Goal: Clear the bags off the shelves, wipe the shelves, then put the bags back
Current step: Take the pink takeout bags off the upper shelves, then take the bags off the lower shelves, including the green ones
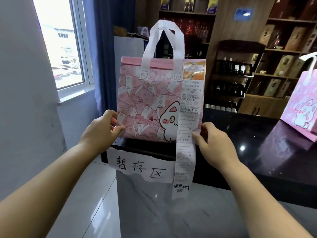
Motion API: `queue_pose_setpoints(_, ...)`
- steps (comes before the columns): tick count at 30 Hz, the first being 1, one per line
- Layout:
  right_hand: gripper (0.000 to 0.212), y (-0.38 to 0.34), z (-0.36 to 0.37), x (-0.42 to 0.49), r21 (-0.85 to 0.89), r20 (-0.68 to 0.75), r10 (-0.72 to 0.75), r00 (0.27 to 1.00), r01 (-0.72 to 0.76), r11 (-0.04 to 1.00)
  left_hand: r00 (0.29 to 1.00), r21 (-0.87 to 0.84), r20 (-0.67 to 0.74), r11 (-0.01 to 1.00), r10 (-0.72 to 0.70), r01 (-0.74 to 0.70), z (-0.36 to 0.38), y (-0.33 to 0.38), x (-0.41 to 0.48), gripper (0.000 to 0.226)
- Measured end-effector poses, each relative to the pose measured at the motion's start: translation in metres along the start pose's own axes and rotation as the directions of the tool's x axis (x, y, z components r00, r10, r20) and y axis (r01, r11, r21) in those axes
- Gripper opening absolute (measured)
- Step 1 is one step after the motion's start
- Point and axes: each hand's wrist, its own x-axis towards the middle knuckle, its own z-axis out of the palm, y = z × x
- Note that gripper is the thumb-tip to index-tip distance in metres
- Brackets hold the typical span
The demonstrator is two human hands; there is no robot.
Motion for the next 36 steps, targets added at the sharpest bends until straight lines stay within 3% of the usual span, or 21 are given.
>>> queue_pose_setpoints(9, 0.025, -0.002, -0.022, -0.007, -0.042, -0.072, -0.060, 0.996, 0.057, 0.997, 1.000, 0.067, 0.009, 0.998, -0.015, 0.014, -0.017, 0.009, -0.012, 0.045)
queue_pose_setpoints(15, 0.020, -0.018, -0.047, -0.048, -0.084, -0.121, -0.130, 0.984, 0.121, 0.989, 0.999, 0.117, 0.014, 0.992, 0.049, -0.050, -0.053, 0.031, -0.063, 0.038)
queue_pose_setpoints(27, 0.017, -0.080, -0.087, -0.186, -0.075, 0.114, -0.227, 0.967, 0.237, 0.969, 0.993, 0.222, 0.071, 0.969, 0.090, -0.104, -0.153, 0.075, -0.230, 0.025)
queue_pose_setpoints(36, 0.022, -0.113, -0.109, -0.263, 0.000, 0.282, -0.392, 0.875, 0.409, 0.913, 0.998, 0.407, 0.048, 0.914, -0.029, 0.007, -0.228, 0.106, -0.354, 0.030)
